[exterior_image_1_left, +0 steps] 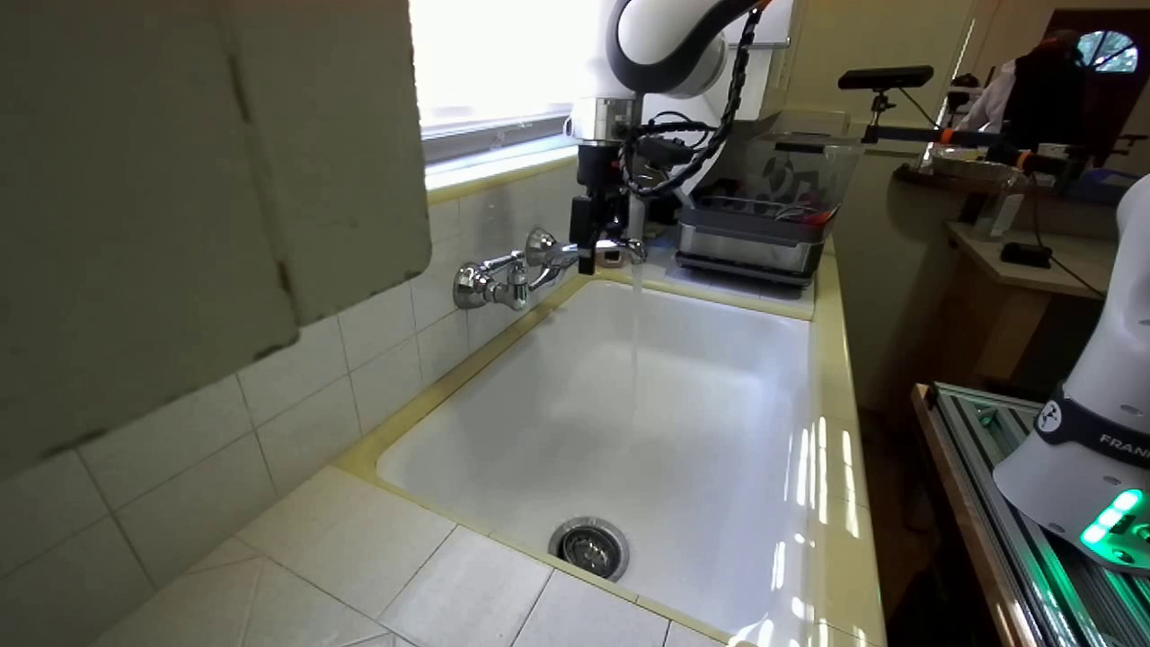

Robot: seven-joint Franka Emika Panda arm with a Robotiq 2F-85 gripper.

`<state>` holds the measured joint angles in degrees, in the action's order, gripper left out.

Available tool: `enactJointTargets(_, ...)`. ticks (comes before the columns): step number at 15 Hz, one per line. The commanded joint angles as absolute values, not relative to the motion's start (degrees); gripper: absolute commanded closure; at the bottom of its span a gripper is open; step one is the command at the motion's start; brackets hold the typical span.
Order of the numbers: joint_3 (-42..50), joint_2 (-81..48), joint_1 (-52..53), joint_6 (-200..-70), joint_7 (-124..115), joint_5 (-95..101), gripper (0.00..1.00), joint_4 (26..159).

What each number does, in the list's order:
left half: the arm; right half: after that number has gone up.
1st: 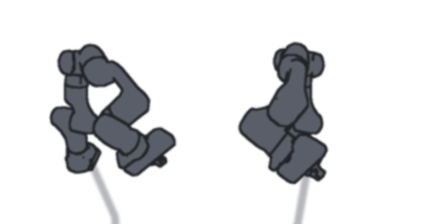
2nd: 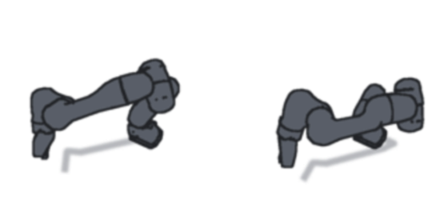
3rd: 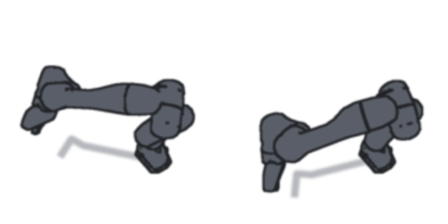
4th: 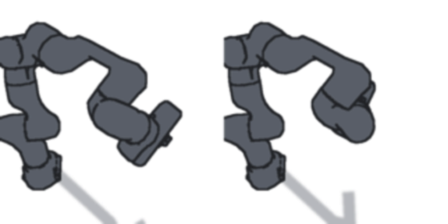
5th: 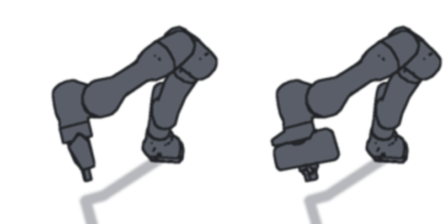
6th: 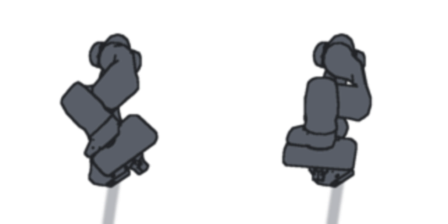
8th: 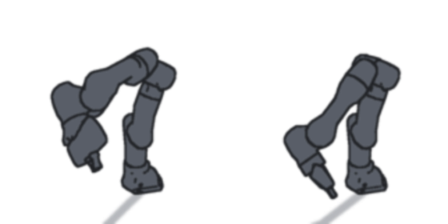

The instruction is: Push the faucet handle on the right forwards then push the faucet to the left.

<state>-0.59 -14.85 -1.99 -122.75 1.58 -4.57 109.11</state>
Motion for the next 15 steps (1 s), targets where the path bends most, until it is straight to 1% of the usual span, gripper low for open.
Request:
enactJointTargets(1, -1.68, -14.72, -0.55, -120.93, -3.55, -8.76, 0.00, 107.40)
enactJointTargets(9, -1.81, -14.98, 0.05, -124.23, -9.34, -12.08, 0.00, 107.46)
enactJointTargets(15, -1.23, -15.32, 1.29, -127.75, -20.24, -12.74, 0.00, 107.90)
